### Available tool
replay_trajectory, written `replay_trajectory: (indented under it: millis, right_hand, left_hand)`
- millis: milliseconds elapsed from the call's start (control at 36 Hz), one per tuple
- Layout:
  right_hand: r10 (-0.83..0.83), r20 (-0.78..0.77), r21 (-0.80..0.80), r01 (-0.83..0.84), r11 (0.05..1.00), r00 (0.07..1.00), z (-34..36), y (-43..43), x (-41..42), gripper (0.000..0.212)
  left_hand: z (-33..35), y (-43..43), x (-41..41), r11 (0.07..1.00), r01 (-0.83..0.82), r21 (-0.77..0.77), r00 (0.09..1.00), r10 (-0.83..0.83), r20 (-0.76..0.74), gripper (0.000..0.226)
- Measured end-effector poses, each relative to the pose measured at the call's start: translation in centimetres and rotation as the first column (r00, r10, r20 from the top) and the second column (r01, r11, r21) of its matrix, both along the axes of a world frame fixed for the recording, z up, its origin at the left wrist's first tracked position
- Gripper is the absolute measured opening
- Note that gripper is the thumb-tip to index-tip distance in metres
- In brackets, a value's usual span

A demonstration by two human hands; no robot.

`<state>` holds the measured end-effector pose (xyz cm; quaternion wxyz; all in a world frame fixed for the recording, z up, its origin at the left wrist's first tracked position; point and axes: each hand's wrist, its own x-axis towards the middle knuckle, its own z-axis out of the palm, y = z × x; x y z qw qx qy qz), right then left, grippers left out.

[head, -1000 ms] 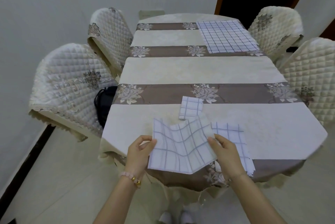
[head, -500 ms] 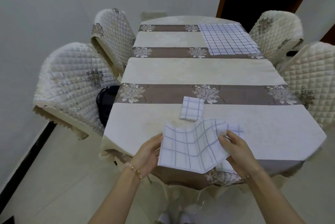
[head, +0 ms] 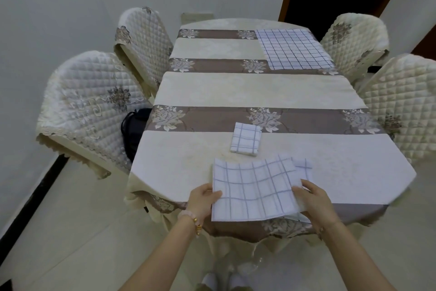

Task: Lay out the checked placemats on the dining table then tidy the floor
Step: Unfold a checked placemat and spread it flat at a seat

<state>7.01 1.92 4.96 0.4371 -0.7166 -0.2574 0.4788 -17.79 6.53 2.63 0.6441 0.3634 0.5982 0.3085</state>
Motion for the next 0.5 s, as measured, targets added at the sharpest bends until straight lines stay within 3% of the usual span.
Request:
replay_trajectory:
  millis: [111,222,361,500]
  right_hand:
    - [-0.050,0.227,-0.010,0.053,0.999,0.973,-0.5,0.1,-0.1,0.043]
    - [0.166,0.446,0.115,-0.240,0.964,0.879,2.1,1.6,-1.2,0.046]
    - [0.511,0.525,0.134,-0.659,0.740,0.680,6.0,5.3,-3.9,0.048]
    - [0.633,0.446,0.098,-0.737,0.668,0.633,7.1,8.6,-5.1,0.056]
  left_hand:
    - [1.9,0.9,-1.1,0.964,0.144,0.224,0.988,-0.127,-0.089,0.013]
    - [4.2,2.0,-1.7,0.866,0.369,0.337,0.926,-0.314,-0.208,0.015]
    - [6.9,3.5,-2.2,0.741,0.581,0.337,0.811,-0.494,-0.313,0.014]
    - [8.8,4.4,-3.6,0.647,0.696,0.310,0.716,-0.597,-0.363,0.026]
